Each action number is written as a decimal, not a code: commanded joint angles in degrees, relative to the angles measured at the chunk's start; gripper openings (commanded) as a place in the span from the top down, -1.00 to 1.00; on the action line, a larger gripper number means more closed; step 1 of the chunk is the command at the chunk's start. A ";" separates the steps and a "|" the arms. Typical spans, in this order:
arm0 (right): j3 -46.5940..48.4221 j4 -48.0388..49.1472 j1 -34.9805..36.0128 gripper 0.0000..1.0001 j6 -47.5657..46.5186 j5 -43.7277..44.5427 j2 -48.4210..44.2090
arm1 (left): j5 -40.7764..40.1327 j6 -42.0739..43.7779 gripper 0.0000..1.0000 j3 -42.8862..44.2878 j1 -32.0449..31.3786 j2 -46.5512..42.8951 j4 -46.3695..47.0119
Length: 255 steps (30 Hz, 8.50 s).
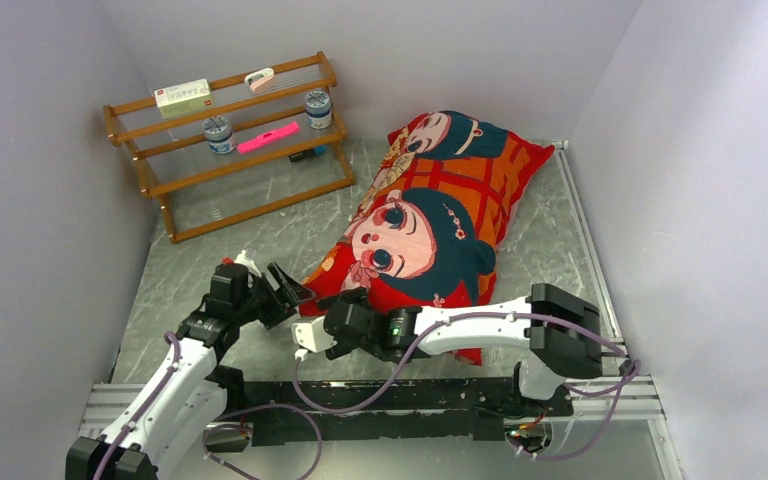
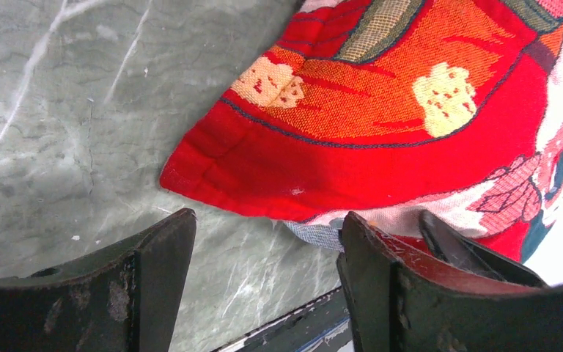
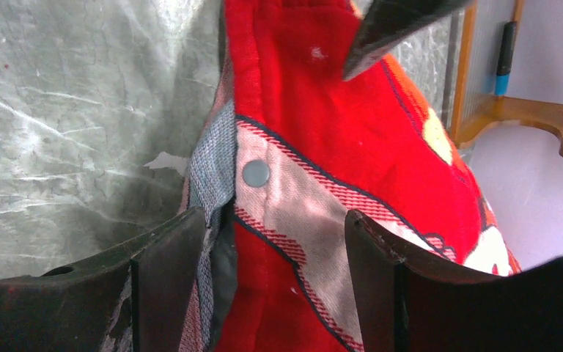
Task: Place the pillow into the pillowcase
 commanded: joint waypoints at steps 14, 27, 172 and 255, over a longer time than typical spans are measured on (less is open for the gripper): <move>7.32 8.73 -0.92 0.79 -0.65 13.95 5.41 | 6.61 8.36 -0.44 6.91 2.16 6.12 4.96; 5.07 13.95 -8.11 1.00 19.67 9.46 -2.43 | 2.62 13.25 -0.32 19.26 2.24 -0.92 -13.29; -7.72 30.14 -1.88 1.00 30.89 15.39 -10.68 | 7.45 -32.98 -0.04 7.93 0.82 -3.35 -4.24; -8.71 29.82 -1.58 1.00 35.33 12.90 -12.05 | -14.46 -51.93 0.44 -6.13 -15.86 -2.25 22.43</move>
